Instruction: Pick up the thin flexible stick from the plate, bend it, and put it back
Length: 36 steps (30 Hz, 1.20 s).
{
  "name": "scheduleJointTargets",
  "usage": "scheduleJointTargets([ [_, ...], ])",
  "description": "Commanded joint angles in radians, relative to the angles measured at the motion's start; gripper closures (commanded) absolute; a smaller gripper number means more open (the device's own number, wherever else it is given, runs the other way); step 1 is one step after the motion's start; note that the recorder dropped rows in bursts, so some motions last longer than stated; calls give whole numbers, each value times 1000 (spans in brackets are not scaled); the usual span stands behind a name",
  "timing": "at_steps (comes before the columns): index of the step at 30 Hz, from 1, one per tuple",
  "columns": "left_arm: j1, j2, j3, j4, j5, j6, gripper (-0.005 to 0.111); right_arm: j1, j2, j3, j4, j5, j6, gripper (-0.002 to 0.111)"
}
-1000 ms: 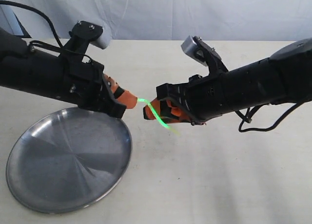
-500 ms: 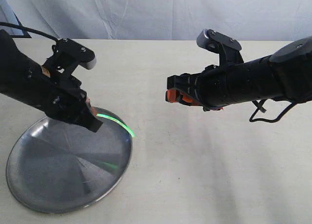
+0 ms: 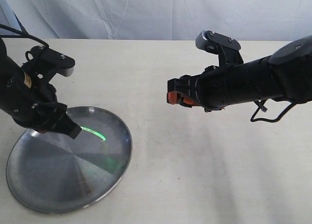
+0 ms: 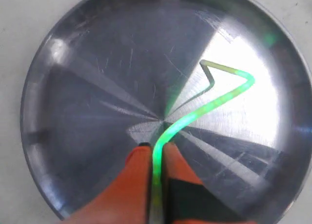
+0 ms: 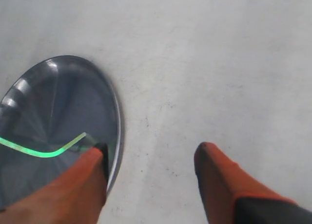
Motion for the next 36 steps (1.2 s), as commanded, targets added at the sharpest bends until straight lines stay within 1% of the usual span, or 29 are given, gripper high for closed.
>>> scheduleJointTargets([
  [1, -2, -9, 0, -8, 26, -18, 89, 2, -8, -7, -13, 28, -1, 55],
  [2, -2, -9, 0, -8, 26, -22, 83, 2, -8, -7, -16, 36, -1, 55],
  [3, -2, -9, 0, -8, 26, -30, 72, 2, -8, -7, -20, 45, -1, 55],
  [5, -2, -9, 0, 1, 13, -42, 59, 2, -8, -7, -25, 64, -1, 55],
  [7, -2, -9, 0, 6, 3, -50, 55, 2, -8, -7, -30, 77, -1, 55],
  [10, -2, -13, 0, 32, -21, -65, 55, 2, -12, -7, -34, 89, -1, 55],
  [12, -2, -31, 0, 48, -29, -73, 57, 2, -27, -7, -61, 89, -1, 56],
  [13, -2, -50, 0, 65, -37, -96, 61, 2, -41, -7, -86, 92, -1, 59],
  [14, -2, -67, 0, 72, -47, -119, 65, 2, -58, -7, -123, 105, -1, 64],
  [15, -2, -86, 0, 77, -55, -131, 71, 2, -73, -7, -156, 123, -1, 70],
  [16, -2, -118, 0, 90, -74, -152, 83, 2, -94, -7, -194, 145, -1, 80],
  [18, -2, -173, 0, 104, -111, -183, 101, 2, -138, -5, -260, 189, -1, 102],
  [19, -2, -205, 0, 104, -138, -198, 106, 2, -161, -1, -281, 203, 4, 108],
  [23, -2, -332, 3, 104, -251, -252, 106, 2, -267, 60, -297, 154, 4, 109],
  [26, -2, -427, 44, 106, -347, -276, 106, 2, -359, 137, -297, 71, 15, 109],
  [30, -2, -534, 145, 121, -436, -323, 106, 3, -490, 248, -295, -37, 65, 109],
  [32, -2, -578, 211, 156, -466, -323, 106, 3, -542, 294, -295, -76, 100, 109],
  [36, -2, -620, 314, 221, -505, -323, 106, 3, -621, 355, -293, -98, 153, 109],
])
